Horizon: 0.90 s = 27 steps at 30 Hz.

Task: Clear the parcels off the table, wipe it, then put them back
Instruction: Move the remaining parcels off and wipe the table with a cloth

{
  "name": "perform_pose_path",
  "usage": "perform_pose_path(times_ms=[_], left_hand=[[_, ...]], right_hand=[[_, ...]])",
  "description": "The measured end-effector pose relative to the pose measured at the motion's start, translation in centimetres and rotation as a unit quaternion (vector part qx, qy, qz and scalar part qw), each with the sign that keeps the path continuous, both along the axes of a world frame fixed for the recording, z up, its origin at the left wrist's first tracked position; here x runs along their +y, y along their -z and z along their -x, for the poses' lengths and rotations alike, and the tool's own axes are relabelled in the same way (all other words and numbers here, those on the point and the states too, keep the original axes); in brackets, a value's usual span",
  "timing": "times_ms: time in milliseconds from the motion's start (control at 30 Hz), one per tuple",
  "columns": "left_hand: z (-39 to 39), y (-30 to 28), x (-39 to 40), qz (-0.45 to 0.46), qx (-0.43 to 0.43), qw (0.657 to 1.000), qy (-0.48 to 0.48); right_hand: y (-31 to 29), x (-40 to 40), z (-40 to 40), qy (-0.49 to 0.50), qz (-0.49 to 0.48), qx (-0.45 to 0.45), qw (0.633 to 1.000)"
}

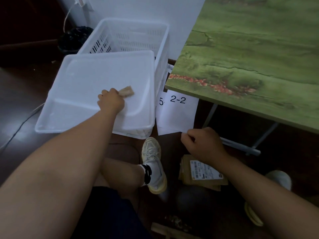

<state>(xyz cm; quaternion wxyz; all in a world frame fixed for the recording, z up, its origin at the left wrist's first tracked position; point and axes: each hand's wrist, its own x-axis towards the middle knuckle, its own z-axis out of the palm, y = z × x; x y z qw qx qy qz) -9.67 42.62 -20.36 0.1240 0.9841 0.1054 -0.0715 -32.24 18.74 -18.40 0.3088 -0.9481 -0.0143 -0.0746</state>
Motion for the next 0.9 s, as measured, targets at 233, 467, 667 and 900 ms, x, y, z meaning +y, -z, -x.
perform_pose_path(times_ms=[233,467,667,900], left_hand=[[1.6,-5.3,-4.4,0.335,-0.179,0.914,-0.141],[6.7,-15.1,-9.2,0.650,-0.174,0.730,-0.119],[11.9,-18.1,-13.2,0.747,-0.075,0.659,-0.051],[16.3,-19.9,-19.0,0.823,0.078,0.561,0.040]], right_hand=[[-2.8,0.0,0.9,-0.013,0.050,-0.131,0.990],[-6.3,0.8,2.3,-0.017,0.045,-0.261,0.964],[-11.4,-0.4,3.4,0.000,0.026,-0.357,0.934],[-15.8,-6.9,3.7,0.136,-0.094,-0.323,0.932]])
